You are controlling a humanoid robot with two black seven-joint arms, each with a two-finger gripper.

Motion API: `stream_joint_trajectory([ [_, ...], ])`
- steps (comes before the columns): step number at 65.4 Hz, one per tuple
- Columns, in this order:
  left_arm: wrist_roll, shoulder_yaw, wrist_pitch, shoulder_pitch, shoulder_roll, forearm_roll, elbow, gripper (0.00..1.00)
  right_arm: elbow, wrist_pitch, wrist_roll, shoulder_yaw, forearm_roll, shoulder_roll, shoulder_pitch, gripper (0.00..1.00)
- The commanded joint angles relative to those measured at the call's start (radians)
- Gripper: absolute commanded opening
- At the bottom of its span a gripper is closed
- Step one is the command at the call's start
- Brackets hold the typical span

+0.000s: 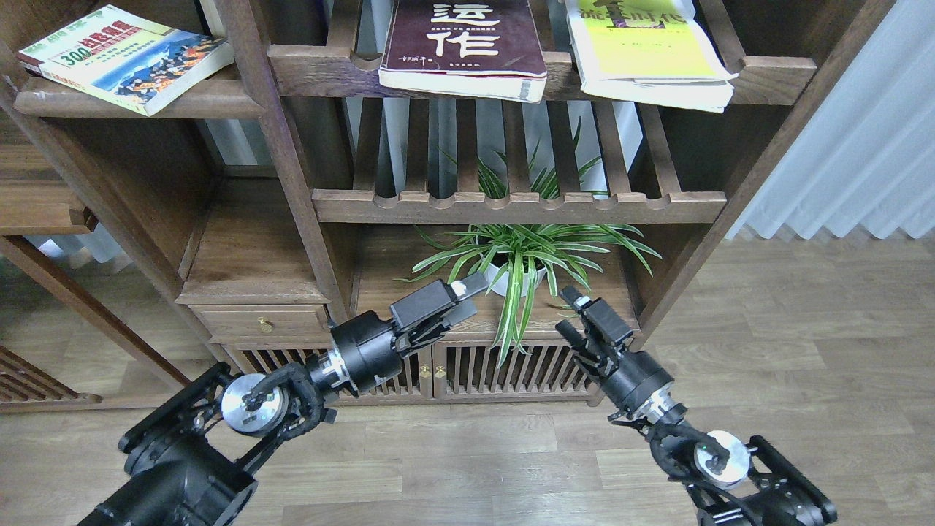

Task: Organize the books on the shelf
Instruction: 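Withdraw the left arm from the top shelf and lower it, then reach the right gripper up to the yellow book on the top shelf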

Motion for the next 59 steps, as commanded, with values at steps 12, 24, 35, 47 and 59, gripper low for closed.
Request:
stream_joint_trajectory([
  [12, 0.000, -0.005, 0.000, 0.065, 0.000, -0.009, 0.002, 1.00, 0.087, 0.000, 0.000, 0.061, 0.017, -0.059, 0.005, 0.96],
  [24, 0.000, -0.005, 0.000, 0.097, 0.000, -0.010, 0.002, 1.00, 0.134, -0.124, 0.000, 0.127, 0.018, -0.089, 0.066, 0.97],
  [35, 0.000, -0.005, 0.000, 0.112, 0.000, -0.009, 0.002, 1.00, 0.161, -0.170, 0.000, 0.129, 0.018, -0.128, 0.123, 0.97],
  [47, 0.000, -0.005, 0.000, 0.115, 0.000, -0.009, 0.003, 1.00, 0.191, -0.222, 0.000, 0.144, 0.020, -0.155, 0.183, 0.97],
  [59, 0.000, -0.005, 0.000, 0.115, 0.000, -0.007, 0.006, 1.00, 0.239, -0.259, 0.000, 0.185, 0.021, -0.189, 0.191, 0.97],
])
